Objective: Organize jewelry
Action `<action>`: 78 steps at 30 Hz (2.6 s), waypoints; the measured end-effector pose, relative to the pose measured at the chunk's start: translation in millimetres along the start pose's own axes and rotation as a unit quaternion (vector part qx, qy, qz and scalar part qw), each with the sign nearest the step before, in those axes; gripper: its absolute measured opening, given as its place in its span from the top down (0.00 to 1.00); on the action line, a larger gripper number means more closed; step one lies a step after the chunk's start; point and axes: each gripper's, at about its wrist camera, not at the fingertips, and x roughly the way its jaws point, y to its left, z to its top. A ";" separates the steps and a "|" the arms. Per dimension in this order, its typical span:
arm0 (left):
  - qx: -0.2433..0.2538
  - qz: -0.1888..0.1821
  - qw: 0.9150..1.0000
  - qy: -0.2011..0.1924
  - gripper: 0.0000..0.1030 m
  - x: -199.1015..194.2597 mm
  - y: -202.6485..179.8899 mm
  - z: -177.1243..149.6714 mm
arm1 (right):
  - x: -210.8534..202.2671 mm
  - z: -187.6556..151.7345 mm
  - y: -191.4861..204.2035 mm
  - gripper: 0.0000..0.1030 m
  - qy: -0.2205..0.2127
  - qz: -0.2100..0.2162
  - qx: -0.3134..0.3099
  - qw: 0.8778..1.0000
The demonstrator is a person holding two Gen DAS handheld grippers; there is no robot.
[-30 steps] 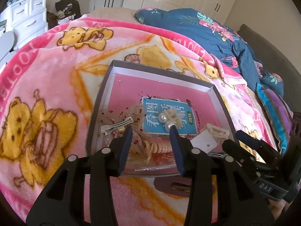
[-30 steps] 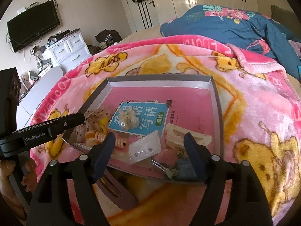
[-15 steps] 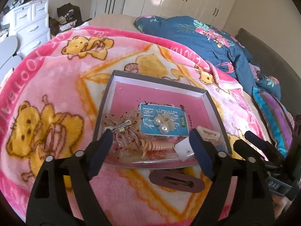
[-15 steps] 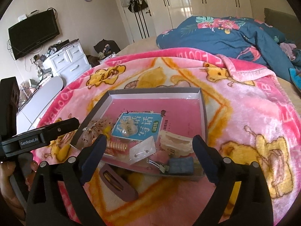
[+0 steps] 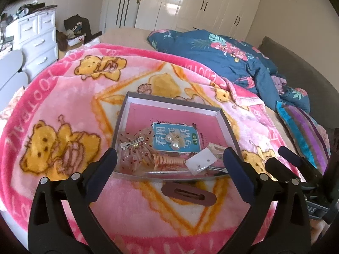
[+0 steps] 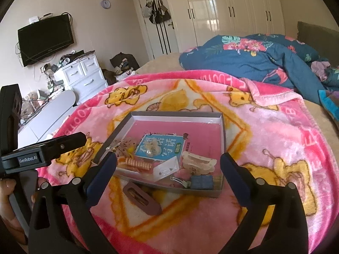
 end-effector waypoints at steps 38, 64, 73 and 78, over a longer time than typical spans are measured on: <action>0.026 0.008 1.000 0.001 0.09 -39.3 4.3 -97.5 | -45.9 -81.7 17.8 0.04 0.000 -0.019 -0.026 0.999; 0.022 0.011 1.000 0.012 0.09 -25.7 9.3 -127.2 | -32.2 -114.3 17.3 0.04 0.013 -0.023 -0.014 1.000; 0.022 0.010 1.000 0.010 0.09 -26.6 8.9 -127.3 | -32.9 -114.3 16.4 0.04 0.013 -0.026 -0.014 0.999; 0.023 0.011 1.000 0.010 0.09 -27.3 9.0 -127.8 | -33.8 -114.3 16.1 0.04 0.012 -0.026 -0.014 1.000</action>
